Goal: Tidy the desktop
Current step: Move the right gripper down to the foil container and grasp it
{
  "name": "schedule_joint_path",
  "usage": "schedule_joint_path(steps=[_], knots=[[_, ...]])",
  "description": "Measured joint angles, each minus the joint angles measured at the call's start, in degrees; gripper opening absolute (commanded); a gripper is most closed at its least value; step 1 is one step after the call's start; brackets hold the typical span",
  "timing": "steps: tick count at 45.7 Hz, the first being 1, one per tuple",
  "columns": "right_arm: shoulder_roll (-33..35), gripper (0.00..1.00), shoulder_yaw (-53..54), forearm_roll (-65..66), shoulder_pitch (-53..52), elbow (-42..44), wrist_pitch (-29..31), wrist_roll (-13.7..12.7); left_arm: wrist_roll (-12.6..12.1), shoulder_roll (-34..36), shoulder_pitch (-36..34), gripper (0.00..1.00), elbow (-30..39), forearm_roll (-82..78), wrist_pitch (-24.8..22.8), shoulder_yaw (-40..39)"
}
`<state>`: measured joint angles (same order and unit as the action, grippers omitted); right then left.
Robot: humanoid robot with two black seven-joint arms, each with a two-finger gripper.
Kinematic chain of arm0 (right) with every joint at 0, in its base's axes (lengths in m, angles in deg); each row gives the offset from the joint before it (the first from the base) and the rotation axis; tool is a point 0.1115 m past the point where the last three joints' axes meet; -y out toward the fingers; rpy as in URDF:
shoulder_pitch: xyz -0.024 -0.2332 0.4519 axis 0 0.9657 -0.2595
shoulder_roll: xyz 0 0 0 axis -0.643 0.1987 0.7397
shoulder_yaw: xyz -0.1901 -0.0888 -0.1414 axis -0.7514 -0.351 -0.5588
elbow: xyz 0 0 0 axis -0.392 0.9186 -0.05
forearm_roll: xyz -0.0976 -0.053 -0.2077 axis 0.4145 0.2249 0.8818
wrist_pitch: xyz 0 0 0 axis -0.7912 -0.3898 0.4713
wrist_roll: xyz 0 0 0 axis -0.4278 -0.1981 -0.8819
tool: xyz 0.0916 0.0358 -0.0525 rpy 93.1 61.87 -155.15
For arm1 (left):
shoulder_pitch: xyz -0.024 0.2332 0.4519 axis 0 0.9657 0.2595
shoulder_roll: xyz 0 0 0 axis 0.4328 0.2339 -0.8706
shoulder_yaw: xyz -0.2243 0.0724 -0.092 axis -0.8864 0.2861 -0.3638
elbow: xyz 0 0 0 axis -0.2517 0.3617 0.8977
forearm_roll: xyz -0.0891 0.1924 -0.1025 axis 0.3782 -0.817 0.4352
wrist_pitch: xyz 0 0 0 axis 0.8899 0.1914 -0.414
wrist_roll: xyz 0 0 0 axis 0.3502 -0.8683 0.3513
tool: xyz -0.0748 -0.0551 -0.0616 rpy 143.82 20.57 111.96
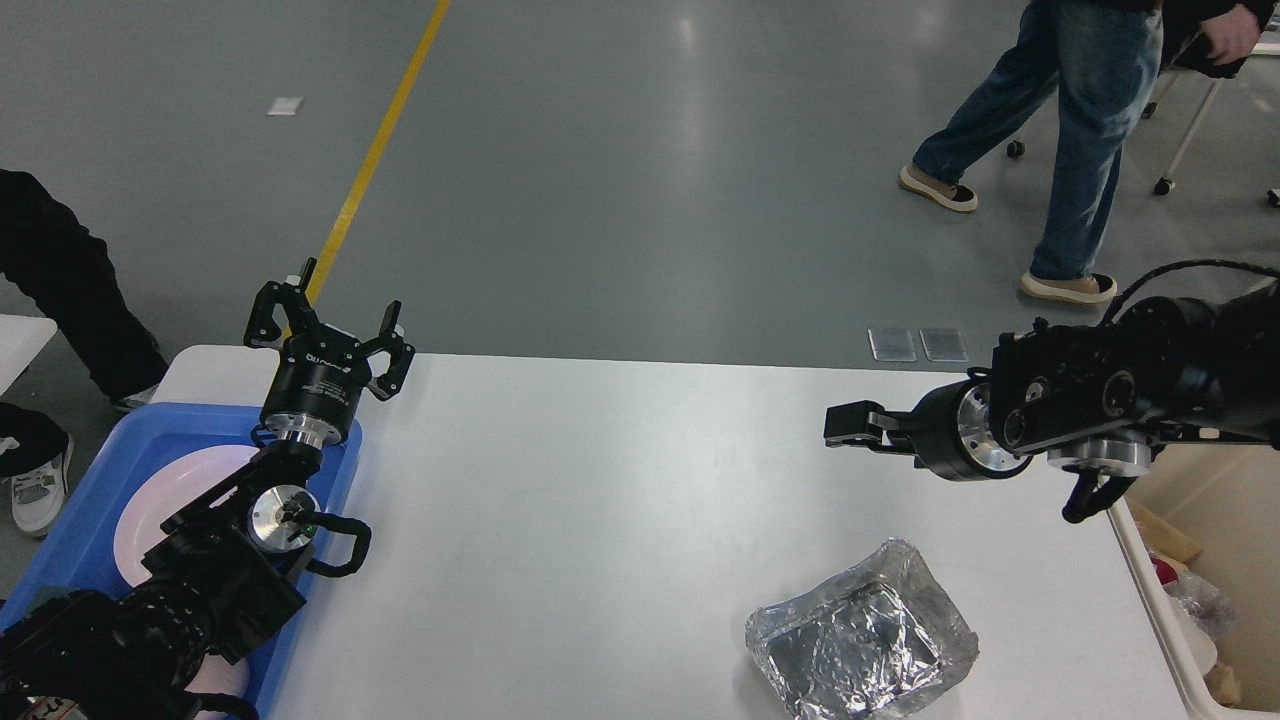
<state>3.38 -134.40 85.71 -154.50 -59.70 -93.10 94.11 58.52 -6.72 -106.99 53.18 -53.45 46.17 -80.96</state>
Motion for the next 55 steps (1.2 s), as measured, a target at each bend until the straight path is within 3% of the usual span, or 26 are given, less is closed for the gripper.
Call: schedule_joint_path(steps=[12,19,32,47,51,53,55], knots=[[10.78,1.00,-0.81,1.29,4.27,-1.83,0.04,-0.03,0.00,-0.02,0.00,0.97,0.00,0.00,-0.07,0.00],[16.64,1.00,-0.32,2.50,6.42,-9.19,0.41,0.01,0.00,0.00,0.00,0.97,0.00,0.01,-0.07,0.00],[17.37,1.00,-0.05,2.30,16.19,-12.28,-0.68,-0.17,-0.01,0.02,0.00,0.97,0.00,0.03,-0.06,0.00],[16.64,1.00,9.08,2.37,31.39,-10.24,-12.34,0.02,-0.07,0.02,0.00,0.97,0.00,0.03,-0.06,0.00],[16.76,0.88,12.19,2.06,33.89,-9.95,-13.70,0.08,-0.06,0.02,0.00,0.97,0.00,0.03,-0.06,0.00],[16.76,0.69,13.52,1.90,35.05,-9.65,-14.72,0.19,-0.06,0.02,0.00,0.97,0.00,0.02,-0.05,0.00],[16.62,0.45,14.53,1.81,36.28,-9.25,-16.07,0.46,-0.06,0.02,0.00,0.97,0.00,0.03,-0.05,0.00]])
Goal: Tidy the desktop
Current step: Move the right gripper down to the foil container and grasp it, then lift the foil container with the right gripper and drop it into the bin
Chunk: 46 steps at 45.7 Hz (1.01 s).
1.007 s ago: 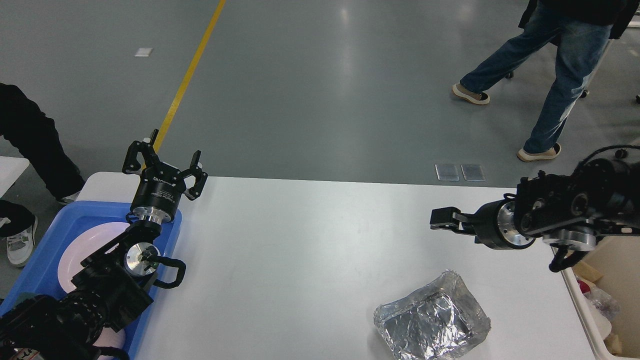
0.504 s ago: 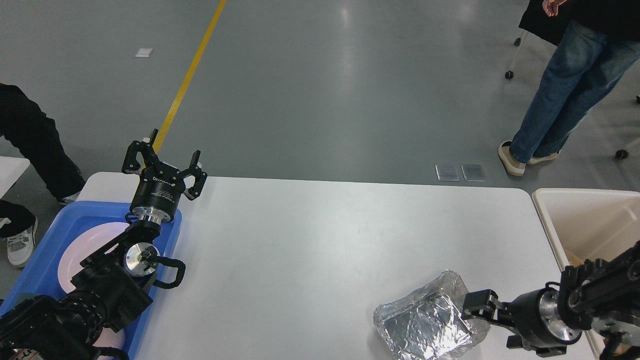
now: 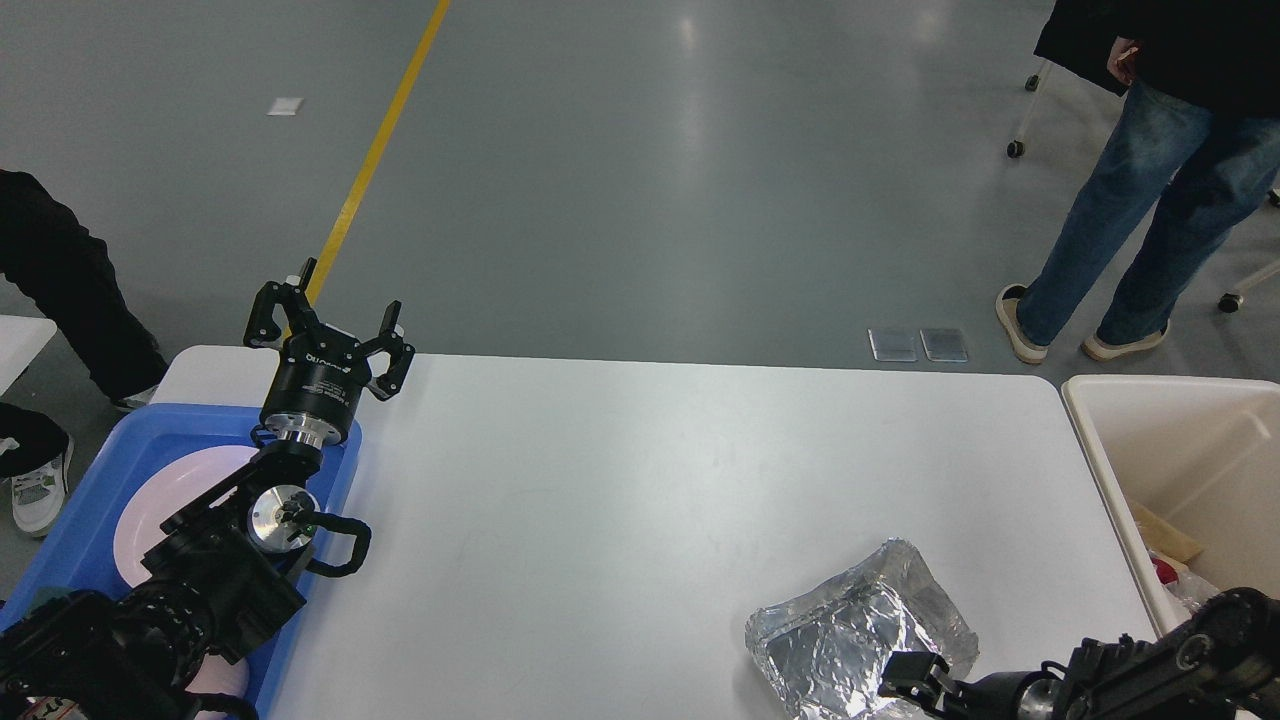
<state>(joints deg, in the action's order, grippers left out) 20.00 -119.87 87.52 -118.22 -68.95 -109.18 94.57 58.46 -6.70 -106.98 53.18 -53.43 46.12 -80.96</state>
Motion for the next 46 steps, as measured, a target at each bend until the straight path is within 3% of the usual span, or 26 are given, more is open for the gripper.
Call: schedule_joint_path(steps=[3,6,7,22,46], knots=[[-0.29,0.17,0.89,-0.01,1.56,0.79,-2.29,0.76,0.02,0.00,0.00,0.97,0.00,0.00,0.00,0.00],[-0.62,0.10,1.33,-0.01,2.97,1.73,-4.47,1.55,0.04,0.00,0.00,0.97,0.00,-0.01,0.00,0.00],[-0.78,0.01,1.40,0.00,3.38,1.98,-5.02,1.74,0.05,0.00,0.00,0.97,0.00,0.00,0.01,0.00],[-1.64,0.00,1.58,0.33,4.84,3.15,-8.77,2.11,0.06,0.00,0.00,0.97,0.00,-0.01,0.04,0.00],[-1.36,0.00,1.24,0.84,3.11,4.25,-8.99,2.18,0.06,-0.02,0.00,0.97,0.00,-0.04,0.04,0.00]])
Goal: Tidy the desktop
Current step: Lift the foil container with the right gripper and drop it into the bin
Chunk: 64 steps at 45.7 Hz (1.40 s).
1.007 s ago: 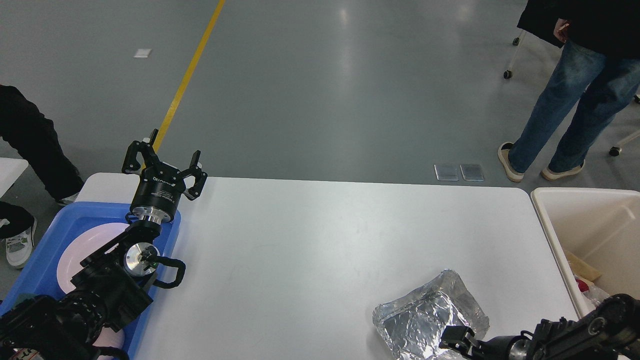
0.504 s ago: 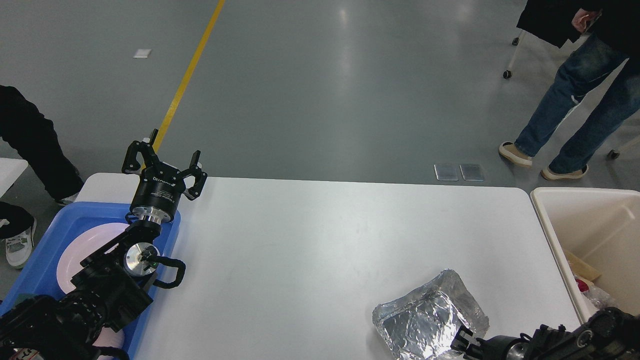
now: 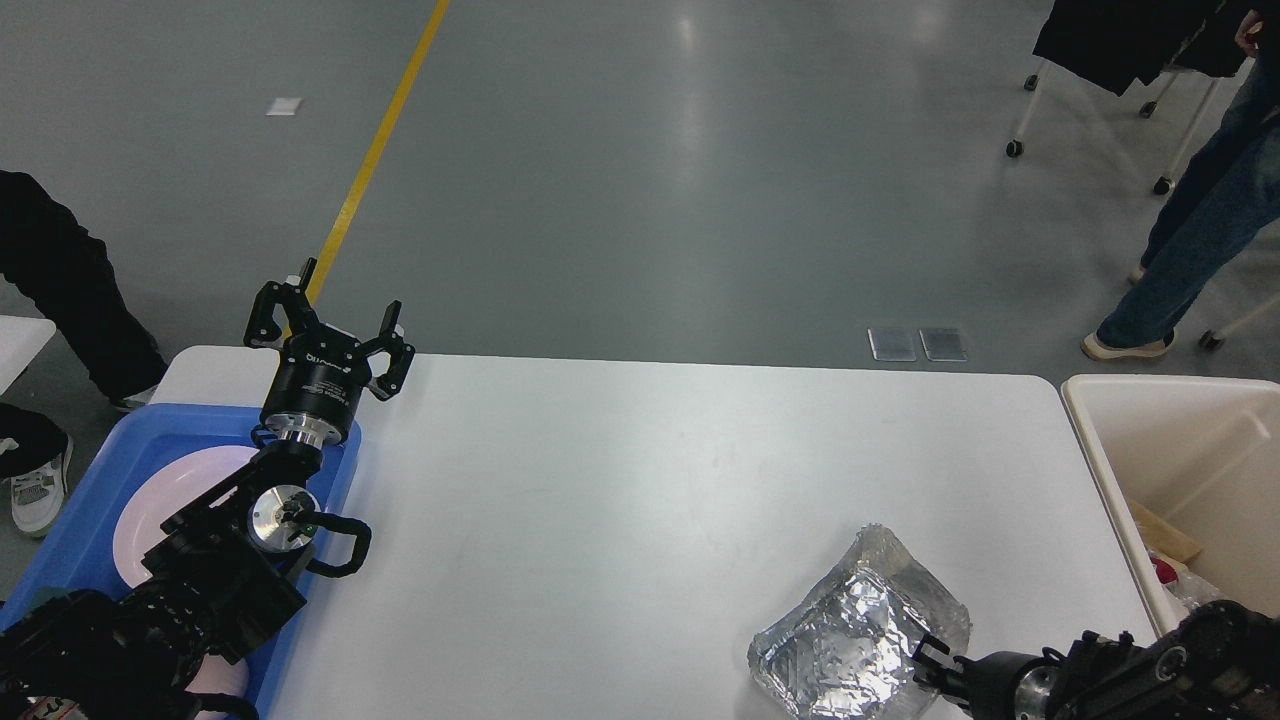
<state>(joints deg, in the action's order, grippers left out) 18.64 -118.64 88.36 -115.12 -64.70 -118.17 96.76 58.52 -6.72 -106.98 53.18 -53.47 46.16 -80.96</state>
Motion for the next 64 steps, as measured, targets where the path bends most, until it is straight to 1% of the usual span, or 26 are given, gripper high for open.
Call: schedule_joint_path(steps=[7,10,13,18,20,25,28,30,36,41,45,48,52,55,59,62,64], knots=[[0.49,0.00,-0.59,0.02,-5.51,4.27,1.15,-0.02,0.00,0.01,0.00,0.97,0.00,0.00,0.00,0.00],[0.54,0.00,-1.35,0.00,-9.66,6.52,3.44,-0.06,0.00,0.01,0.00,0.97,0.00,0.01,0.00,0.00],[0.47,0.00,-2.48,-0.01,-15.29,9.15,8.47,-0.09,0.00,0.01,0.00,0.97,0.00,0.03,0.00,0.00],[-0.12,0.00,-3.42,0.04,-25.45,13.11,19.37,-0.10,-0.01,0.02,0.00,0.97,0.00,0.05,0.00,0.00],[-0.74,0.00,-3.68,0.27,-29.67,13.78,23.91,-0.10,-0.01,0.02,0.00,0.97,0.00,0.06,0.00,0.00],[-3.61,0.00,-5.79,2.20,-39.84,13.22,32.78,0.17,-0.01,0.01,0.00,0.97,0.00,0.06,0.00,0.00],[-6.40,0.00,-7.37,3.32,-45.03,11.17,36.06,0.65,-0.03,0.01,0.00,0.97,0.00,0.06,0.00,0.00],[-8.21,0.00,-7.99,3.73,-47.49,9.60,37.16,0.83,-0.03,0.01,0.00,0.97,0.00,0.06,0.00,0.00],[-11.15,0.00,-8.66,4.03,-49.24,7.39,37.58,0.89,-0.03,0.01,0.00,0.97,0.00,0.01,0.00,0.00],[-11.24,0.00,-12.02,4.26,-45.79,10.41,35.77,0.82,-0.03,0.02,0.00,0.97,0.00,0.01,0.00,0.00],[-10.78,0.00,-16.75,4.37,-41.25,16.59,33.69,0.89,-0.03,0.02,0.00,0.97,0.00,0.01,0.00,0.00],[-9.34,0.00,-19.55,4.39,-35.70,23.77,32.53,1.02,-0.02,0.02,0.00,0.97,0.00,0.01,0.00,0.00],[-6.62,0.00,-20.92,4.38,-25.84,37.24,31.65,1.02,-0.02,0.02,0.00,0.97,0.00,0.01,0.00,0.00],[-5.24,0.00,-21.10,3.95,-16.06,50.90,31.49,1.04,-0.02,0.02,0.00,0.97,0.00,0.02,0.00,0.00],[-4.37,0.00,-20.70,2.90,-0.42,71.79,31.68,0.98,-0.02,0.02,0.00,0.97,0.00,0.02,0.00,0.00],[-4.49,0.00,-19.72,0.92,9.96,84.57,32.09,0.70,-0.02,0.02,0.00,0.97,0.00,0.03,0.00,0.00],[-4.92,0.00,-19.10,-0.67,14.61,89.63,32.16,0.37,-0.02,0.02,0.00,0.97,0.00,0.03,0.00,0.00]])
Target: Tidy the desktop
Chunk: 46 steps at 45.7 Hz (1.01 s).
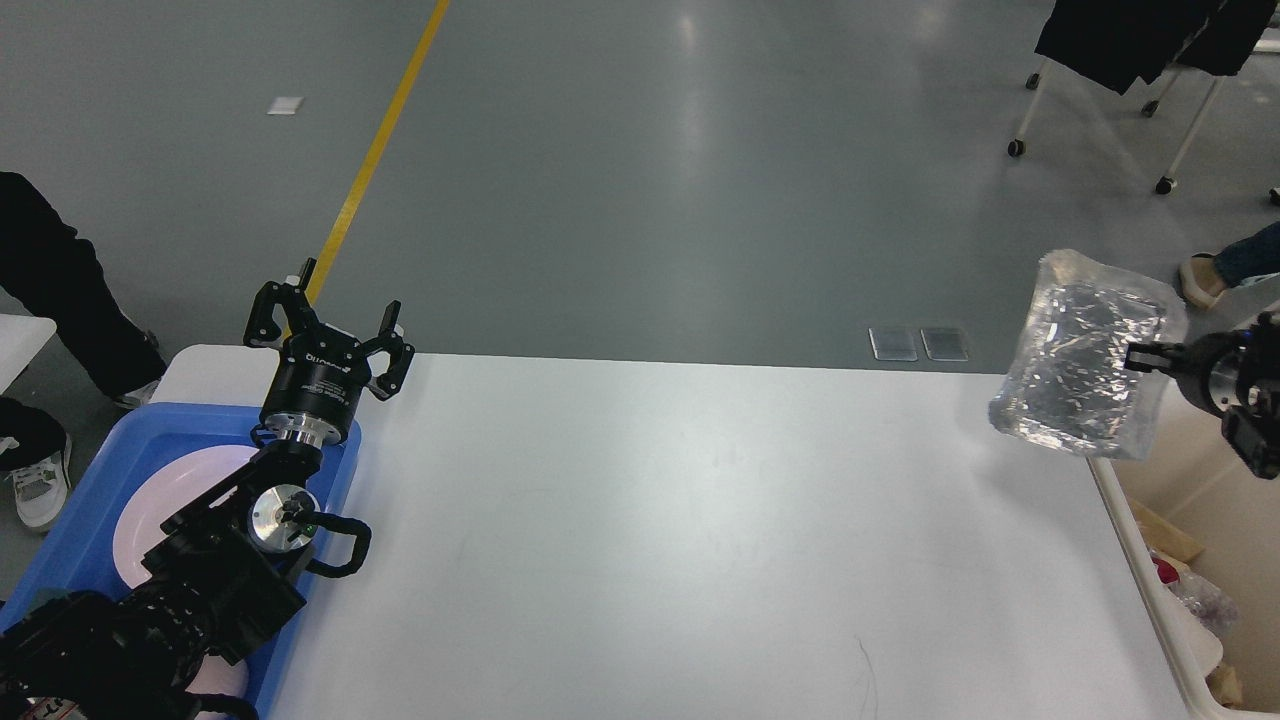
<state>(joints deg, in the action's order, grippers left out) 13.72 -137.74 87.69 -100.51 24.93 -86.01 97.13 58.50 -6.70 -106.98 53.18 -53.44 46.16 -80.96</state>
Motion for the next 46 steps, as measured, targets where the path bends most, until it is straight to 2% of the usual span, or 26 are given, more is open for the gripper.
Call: schedule_joint_path(steps=[4,10,16,17,18,19,46], knots=[[-0.75,0.00,0.88,-2.75,5.14,4.32,-0.34,-2.13,0.00,0.00,0.00,0.97,0.00,0.00,-0.02,0.00],[-0.77,0.00,2.02,-4.12,7.92,5.41,-1.19,-8.64,0.02,0.00,0.01,0.97,0.00,0.00,-0.04,0.00],[-0.68,0.00,4.60,-4.25,9.43,5.52,-1.97,-12.59,0.02,0.00,0.06,0.97,0.00,0.00,-0.04,0.00],[-0.66,0.16,5.01,-4.25,9.55,5.53,-2.02,-12.92,0.02,0.00,0.06,0.97,0.00,0.00,-0.04,0.00],[-0.65,0.48,5.40,-4.25,9.70,5.54,-2.07,-13.16,0.02,0.00,0.06,0.97,0.00,0.00,-0.04,0.00],[-0.65,0.99,5.84,-4.25,9.92,5.54,-2.11,-13.38,0.02,0.00,0.06,0.97,0.00,0.00,-0.04,0.00],[-1.83,1.00,9.37,-4.25,11.75,5.74,-2.19,-13.47,0.02,0.00,0.06,0.97,0.00,-0.01,0.02,0.00]])
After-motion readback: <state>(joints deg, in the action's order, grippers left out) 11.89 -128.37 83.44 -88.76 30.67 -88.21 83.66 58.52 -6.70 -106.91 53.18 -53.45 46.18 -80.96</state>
